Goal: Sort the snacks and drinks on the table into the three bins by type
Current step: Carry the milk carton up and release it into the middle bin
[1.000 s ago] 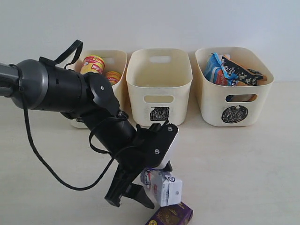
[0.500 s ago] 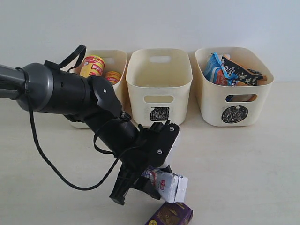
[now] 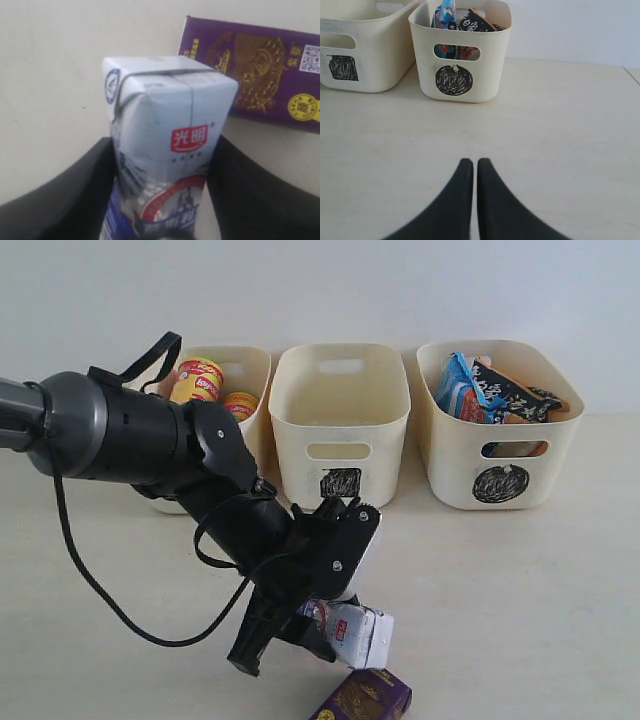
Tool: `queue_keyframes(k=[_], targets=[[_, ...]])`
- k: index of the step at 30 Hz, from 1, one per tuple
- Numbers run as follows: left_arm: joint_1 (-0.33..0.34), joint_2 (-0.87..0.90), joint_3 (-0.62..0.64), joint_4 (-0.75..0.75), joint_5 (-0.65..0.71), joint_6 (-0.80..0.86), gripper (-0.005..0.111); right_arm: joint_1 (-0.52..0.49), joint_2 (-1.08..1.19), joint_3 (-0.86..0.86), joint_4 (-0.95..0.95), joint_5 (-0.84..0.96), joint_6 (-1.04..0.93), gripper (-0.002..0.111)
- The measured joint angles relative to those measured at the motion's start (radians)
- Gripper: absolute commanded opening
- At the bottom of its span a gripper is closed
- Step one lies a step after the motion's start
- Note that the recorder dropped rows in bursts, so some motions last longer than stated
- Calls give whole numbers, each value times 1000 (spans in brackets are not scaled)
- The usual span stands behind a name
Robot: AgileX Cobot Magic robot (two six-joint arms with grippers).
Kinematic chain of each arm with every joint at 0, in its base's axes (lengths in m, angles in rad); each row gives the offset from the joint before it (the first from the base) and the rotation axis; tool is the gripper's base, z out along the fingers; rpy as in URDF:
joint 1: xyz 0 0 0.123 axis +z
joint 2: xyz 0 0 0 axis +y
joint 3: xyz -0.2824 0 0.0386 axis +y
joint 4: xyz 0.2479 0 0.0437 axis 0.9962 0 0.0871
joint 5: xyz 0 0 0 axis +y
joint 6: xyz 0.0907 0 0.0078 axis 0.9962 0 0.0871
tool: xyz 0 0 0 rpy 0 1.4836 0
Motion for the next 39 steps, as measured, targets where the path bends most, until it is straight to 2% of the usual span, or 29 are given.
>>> queue_keyframes(k=[7,15,23,29,39], targets=[[0,-71,0,-2,-7,-24,4,0,0,0,0,0,0,0],[0,-119,-8,-6,-123,-118,4,0,0,0,0,0,0,0],[0,-129,-121,-42,-348,-214,4,0,0,0,0,0,0,0],[4,-123,-194,-77,-575,-232,4,0,0,0,0,0,0,0],[67,17,-344,-146,-653,-232,4,0,0,0,0,0,0,0]])
